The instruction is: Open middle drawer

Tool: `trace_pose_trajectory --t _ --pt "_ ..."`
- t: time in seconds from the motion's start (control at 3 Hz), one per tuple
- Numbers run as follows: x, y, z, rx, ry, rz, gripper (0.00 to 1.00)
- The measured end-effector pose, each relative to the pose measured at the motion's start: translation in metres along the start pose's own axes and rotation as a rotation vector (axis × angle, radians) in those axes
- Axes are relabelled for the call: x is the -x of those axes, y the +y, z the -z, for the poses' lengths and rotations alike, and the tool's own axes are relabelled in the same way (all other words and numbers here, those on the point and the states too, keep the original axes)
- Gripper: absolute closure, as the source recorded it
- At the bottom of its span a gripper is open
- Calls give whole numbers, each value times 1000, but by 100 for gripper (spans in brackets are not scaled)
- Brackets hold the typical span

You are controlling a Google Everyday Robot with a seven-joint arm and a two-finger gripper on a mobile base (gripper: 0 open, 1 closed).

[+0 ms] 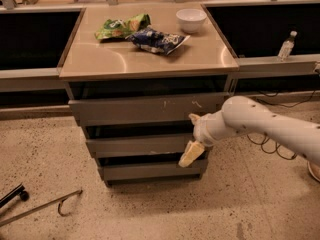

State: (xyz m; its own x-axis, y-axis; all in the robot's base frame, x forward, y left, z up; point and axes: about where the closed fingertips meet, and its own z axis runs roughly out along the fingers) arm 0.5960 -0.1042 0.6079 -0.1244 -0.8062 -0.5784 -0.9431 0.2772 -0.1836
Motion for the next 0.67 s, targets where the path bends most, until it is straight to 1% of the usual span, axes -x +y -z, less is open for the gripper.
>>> trace_pose_trajectory --t 0.33,0.67 --pt "-10 30 -108 109 -26 44 0" --pt "-13 32 -117 111 -32 38 0"
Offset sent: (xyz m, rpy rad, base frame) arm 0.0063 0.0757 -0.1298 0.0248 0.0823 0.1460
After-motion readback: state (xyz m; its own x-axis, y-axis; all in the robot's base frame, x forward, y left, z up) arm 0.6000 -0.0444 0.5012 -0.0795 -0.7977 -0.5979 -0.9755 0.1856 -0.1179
